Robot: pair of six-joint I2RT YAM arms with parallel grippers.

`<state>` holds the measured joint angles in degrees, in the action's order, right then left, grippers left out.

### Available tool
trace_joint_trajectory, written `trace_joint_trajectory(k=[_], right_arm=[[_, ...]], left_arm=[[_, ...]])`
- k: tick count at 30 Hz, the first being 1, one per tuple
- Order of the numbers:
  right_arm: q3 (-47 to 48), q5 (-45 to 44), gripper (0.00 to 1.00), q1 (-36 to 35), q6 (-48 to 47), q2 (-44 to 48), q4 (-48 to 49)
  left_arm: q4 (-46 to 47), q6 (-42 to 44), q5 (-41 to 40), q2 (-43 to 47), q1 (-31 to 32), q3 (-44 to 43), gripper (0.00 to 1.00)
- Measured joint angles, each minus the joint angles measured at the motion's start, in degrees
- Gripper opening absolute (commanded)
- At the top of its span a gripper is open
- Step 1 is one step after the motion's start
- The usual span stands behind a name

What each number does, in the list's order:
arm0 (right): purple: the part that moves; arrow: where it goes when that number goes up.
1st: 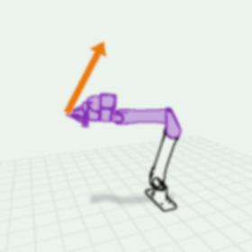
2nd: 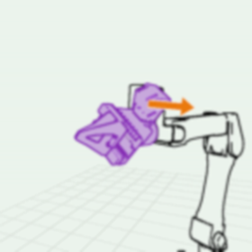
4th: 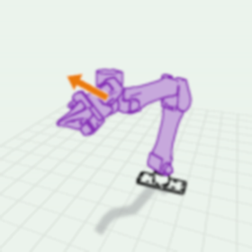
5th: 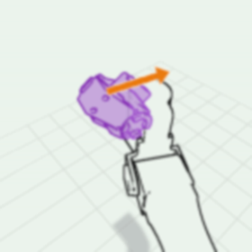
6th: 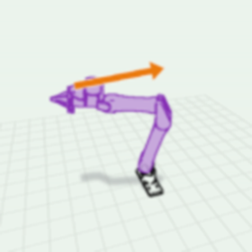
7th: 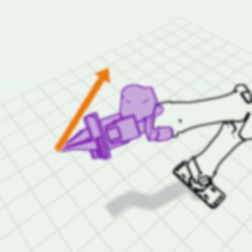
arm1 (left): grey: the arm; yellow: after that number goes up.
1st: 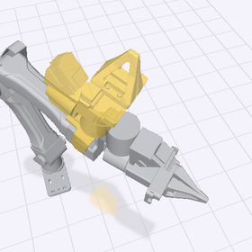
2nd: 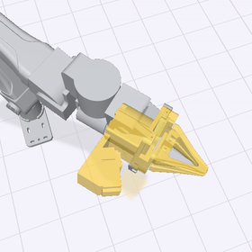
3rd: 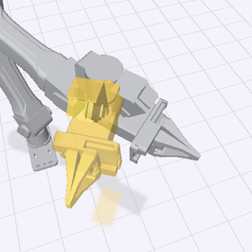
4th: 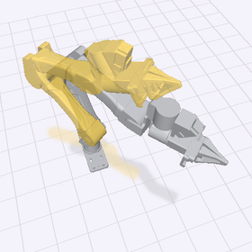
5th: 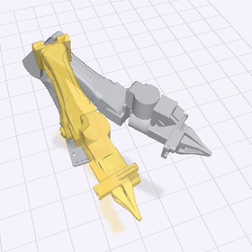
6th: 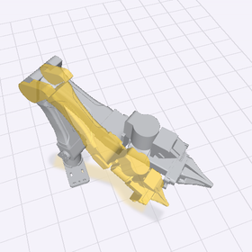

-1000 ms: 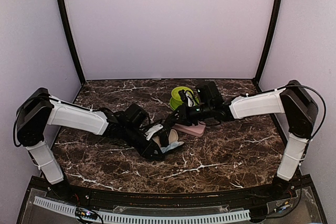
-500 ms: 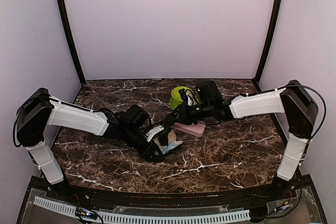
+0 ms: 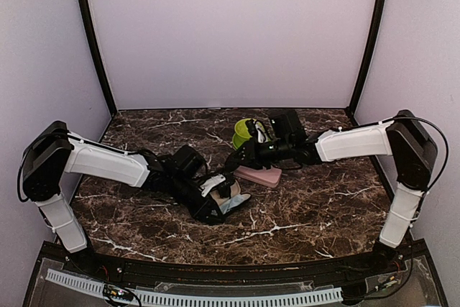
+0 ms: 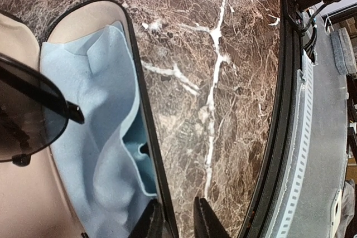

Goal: Organize the sunglasses
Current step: Hold the opened sunglasses case at the center of the board, then place the sunglasses in the sunglasses case.

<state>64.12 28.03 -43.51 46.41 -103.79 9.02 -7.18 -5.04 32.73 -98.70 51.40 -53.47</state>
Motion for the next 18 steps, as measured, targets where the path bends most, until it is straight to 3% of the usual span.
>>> trace_joint_trajectory(k=[6, 18], right_arm=[[-1.29, -0.42, 0.24, 0.00, 1.42, 1.99, 2.05], [-7.72, -2.58, 0.23, -2.14, 7.54, 2.89, 8.63]], left_arm=[[-0.22, 0.09, -1.36, 0.00, 0.42, -0.02, 0.30], [1.49, -1.01, -7.39, 3.72, 1.27, 1.55, 0.53]])
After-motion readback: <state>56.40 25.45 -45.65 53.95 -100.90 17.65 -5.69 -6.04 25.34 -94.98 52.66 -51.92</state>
